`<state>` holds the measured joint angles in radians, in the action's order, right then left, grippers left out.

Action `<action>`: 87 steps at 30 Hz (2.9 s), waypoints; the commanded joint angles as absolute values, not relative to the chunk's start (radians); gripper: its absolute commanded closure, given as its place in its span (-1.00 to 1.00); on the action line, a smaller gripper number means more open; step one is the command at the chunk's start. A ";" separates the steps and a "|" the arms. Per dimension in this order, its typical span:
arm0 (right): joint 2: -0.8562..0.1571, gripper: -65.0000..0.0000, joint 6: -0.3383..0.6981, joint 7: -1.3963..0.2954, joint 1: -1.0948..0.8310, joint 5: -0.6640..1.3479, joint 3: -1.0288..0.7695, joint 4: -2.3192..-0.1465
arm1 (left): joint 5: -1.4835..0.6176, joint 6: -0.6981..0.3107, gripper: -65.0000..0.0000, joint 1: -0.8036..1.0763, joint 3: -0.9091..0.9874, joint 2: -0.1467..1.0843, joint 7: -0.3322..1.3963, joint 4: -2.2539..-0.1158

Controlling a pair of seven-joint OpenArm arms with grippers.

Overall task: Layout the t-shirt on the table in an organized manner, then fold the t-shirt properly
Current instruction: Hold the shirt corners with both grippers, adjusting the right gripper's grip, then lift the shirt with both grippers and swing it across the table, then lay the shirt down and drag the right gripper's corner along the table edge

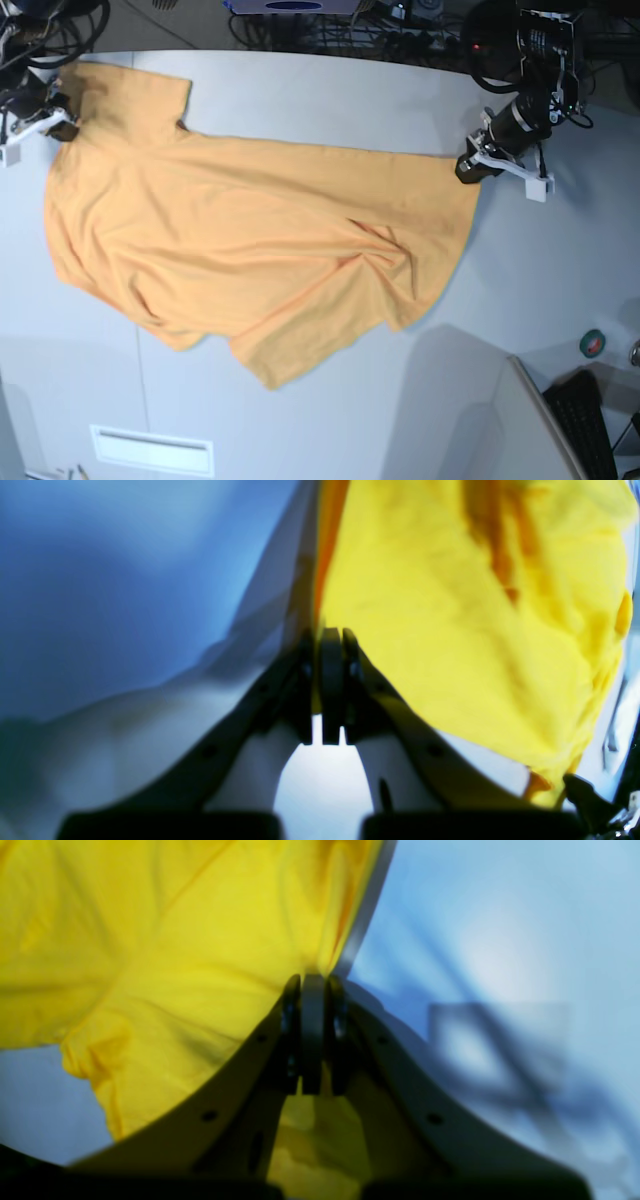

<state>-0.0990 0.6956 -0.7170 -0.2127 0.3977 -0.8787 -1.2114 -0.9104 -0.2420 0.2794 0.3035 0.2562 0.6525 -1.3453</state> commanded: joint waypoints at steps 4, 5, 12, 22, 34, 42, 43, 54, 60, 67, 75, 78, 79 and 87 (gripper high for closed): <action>-0.117 1.00 0.698 -0.769 -0.189 0.415 -0.883 -1.399 | -0.892 -0.251 1.00 0.254 0.308 0.283 0.727 -1.509; -0.117 1.00 0.698 -0.791 -0.174 0.414 -0.883 -1.435 | -0.866 -0.245 1.00 0.228 0.308 0.283 0.768 -1.538; -0.174 1.00 0.698 -0.914 -0.010 0.412 -0.881 -1.520 | -0.691 -0.194 1.00 0.013 0.280 0.257 0.903 -1.570; -0.308 1.00 0.604 -0.923 0.297 0.412 -0.650 -1.322 | -0.555 -0.194 1.00 -0.378 0.047 0.251 0.926 -1.340; -0.421 1.00 0.587 -0.771 0.615 0.412 -0.467 -1.079 | -0.392 -0.194 1.00 -0.823 -0.048 0.156 0.921 -1.061; -0.487 1.00 0.587 -0.774 0.831 0.412 -0.463 -1.086 | -0.297 -0.194 1.00 -1.095 -0.047 0.056 0.921 -1.024; -0.499 1.00 0.587 -0.776 0.857 0.415 -0.463 -1.086 | -0.297 -0.194 1.00 -1.130 -0.045 0.050 0.921 -1.026; -0.492 1.00 0.591 -1.024 0.611 0.423 -0.665 -1.879 | -0.298 -0.199 1.00 -1.033 0.179 0.028 1.104 -1.417; -0.288 1.00 0.591 -1.001 0.171 0.423 -0.773 -1.974 | -0.292 -0.199 1.00 -0.507 0.107 0.076 1.162 -1.814; -0.108 1.00 0.591 -0.736 -0.166 0.415 -0.773 -1.739 | -0.289 -0.196 1.00 -0.065 0.094 0.157 1.029 -1.850; -0.105 1.00 0.593 -0.662 -0.274 0.415 -0.779 -1.521 | -0.289 -0.194 1.00 0.159 0.094 0.219 0.871 -1.738; -0.105 1.00 0.593 -0.662 -0.292 0.415 -0.779 -1.515 | -0.289 -0.194 1.00 0.183 0.094 0.231 0.871 -1.719; -0.105 1.00 0.593 -0.662 -0.297 0.415 -0.779 -1.514 | -0.289 -0.194 1.00 0.194 0.094 0.234 0.874 -1.721; -0.105 1.00 0.593 -0.650 -0.334 0.414 -0.777 -1.498 | -0.289 -0.194 1.00 0.306 0.147 0.266 0.874 -1.715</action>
<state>-0.0906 0.5869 -0.6674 -0.3332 0.4034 -0.7727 -1.4857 -0.2947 -0.2028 0.3130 0.1379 0.2543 0.8871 -1.7016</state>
